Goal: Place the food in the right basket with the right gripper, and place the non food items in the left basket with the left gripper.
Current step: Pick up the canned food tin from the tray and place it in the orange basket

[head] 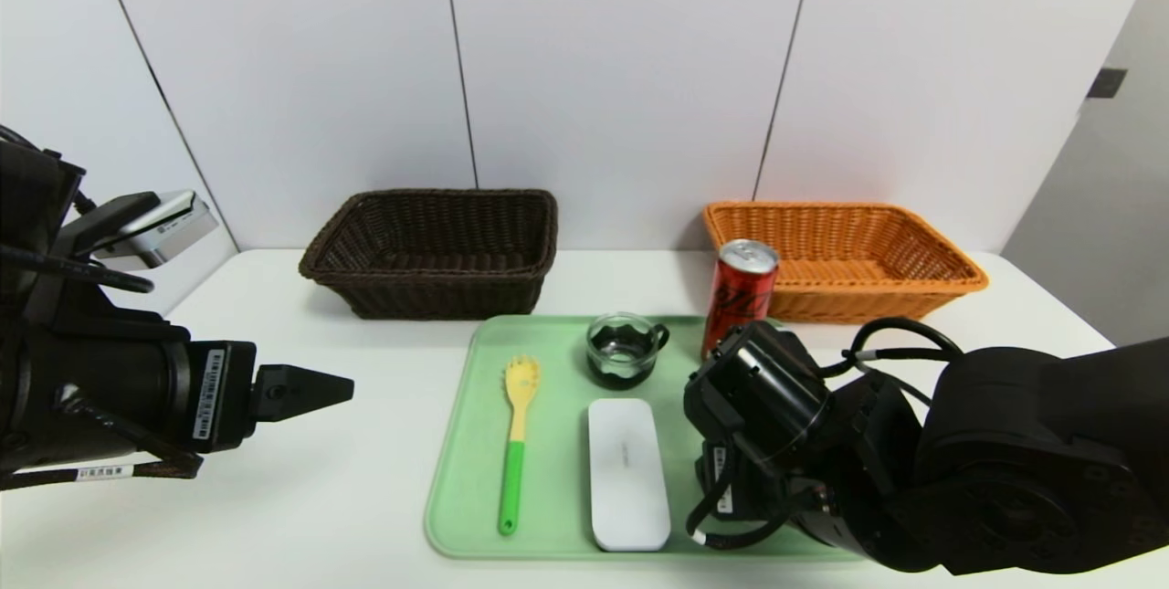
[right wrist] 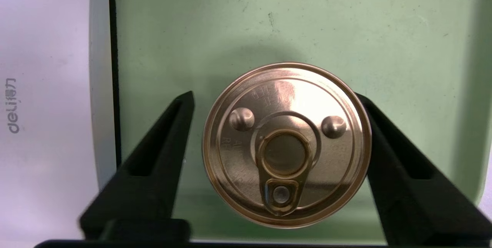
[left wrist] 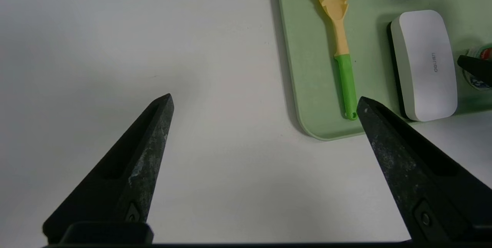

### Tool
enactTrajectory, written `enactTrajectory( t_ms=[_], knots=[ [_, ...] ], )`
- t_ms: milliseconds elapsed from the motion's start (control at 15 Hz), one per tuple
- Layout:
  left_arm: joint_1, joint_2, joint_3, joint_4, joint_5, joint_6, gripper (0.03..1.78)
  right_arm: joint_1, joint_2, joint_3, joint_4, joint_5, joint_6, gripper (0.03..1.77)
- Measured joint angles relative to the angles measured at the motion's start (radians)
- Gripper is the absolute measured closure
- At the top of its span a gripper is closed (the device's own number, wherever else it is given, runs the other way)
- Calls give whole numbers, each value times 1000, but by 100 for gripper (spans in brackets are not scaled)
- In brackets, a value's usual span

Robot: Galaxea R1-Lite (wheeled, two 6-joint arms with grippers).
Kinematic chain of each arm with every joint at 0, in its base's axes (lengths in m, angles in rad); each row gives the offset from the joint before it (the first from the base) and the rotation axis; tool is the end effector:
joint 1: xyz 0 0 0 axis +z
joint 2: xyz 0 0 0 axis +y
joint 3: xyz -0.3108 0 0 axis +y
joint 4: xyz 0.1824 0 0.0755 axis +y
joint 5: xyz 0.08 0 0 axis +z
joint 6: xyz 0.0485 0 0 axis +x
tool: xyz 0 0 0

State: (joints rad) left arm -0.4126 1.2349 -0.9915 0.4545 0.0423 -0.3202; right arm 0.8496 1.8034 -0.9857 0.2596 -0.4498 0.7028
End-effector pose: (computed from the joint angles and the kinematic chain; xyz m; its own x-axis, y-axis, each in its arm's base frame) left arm 0.1760 -0.0748 0.2402 0.7182 -0.2682 -0.6420 0.1668 0.9622 -0.2154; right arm 0.2206 0.2189 0.1121 0.6082 0.0333 -0.7931 -0.0364 0.9992 0.0140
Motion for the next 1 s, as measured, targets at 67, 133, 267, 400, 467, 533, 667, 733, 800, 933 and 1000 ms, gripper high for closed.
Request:
enactTrajectory(
  t_ms=[67, 133, 267, 400, 467, 533, 667, 733, 800, 933, 1000],
  knots=[
    [0, 0, 2, 0, -2, 1, 12, 0, 1, 1, -2, 0, 0, 65],
    [0, 0, 4, 0, -6, 2, 12, 0, 1, 1, -3, 0, 0, 67],
    [0, 1, 6, 0, -7, 2, 12, 0, 1, 1, -4, 1, 0, 67],
    [0, 3, 6, 0, -7, 2, 12, 0, -2, 2, -2, 3, 3, 67],
    [0, 4, 7, 0, -8, 2, 12, 0, -5, 1, -2, 4, 3, 67],
    [0, 5, 7, 0, -8, 2, 12, -1, -12, 0, 0, 4, 3, 68],
    [0, 6, 7, 0, -8, 2, 12, -2, -39, -3, 3, 6, 3, 71],
    [0, 6, 7, 0, -9, 1, 12, -2, -58, -4, 3, 6, 2, 75],
    [0, 7, 7, 0, -9, 2, 12, -2, -87, -5, 9, 7, 1, 87],
    [0, 13, 7, -1, -9, 2, 12, -6, -156, -2, 13, 10, -2, 108],
    [0, 16, 6, -4, -9, 2, 12, -13, -191, 0, 13, 11, -12, 160]
  ],
)
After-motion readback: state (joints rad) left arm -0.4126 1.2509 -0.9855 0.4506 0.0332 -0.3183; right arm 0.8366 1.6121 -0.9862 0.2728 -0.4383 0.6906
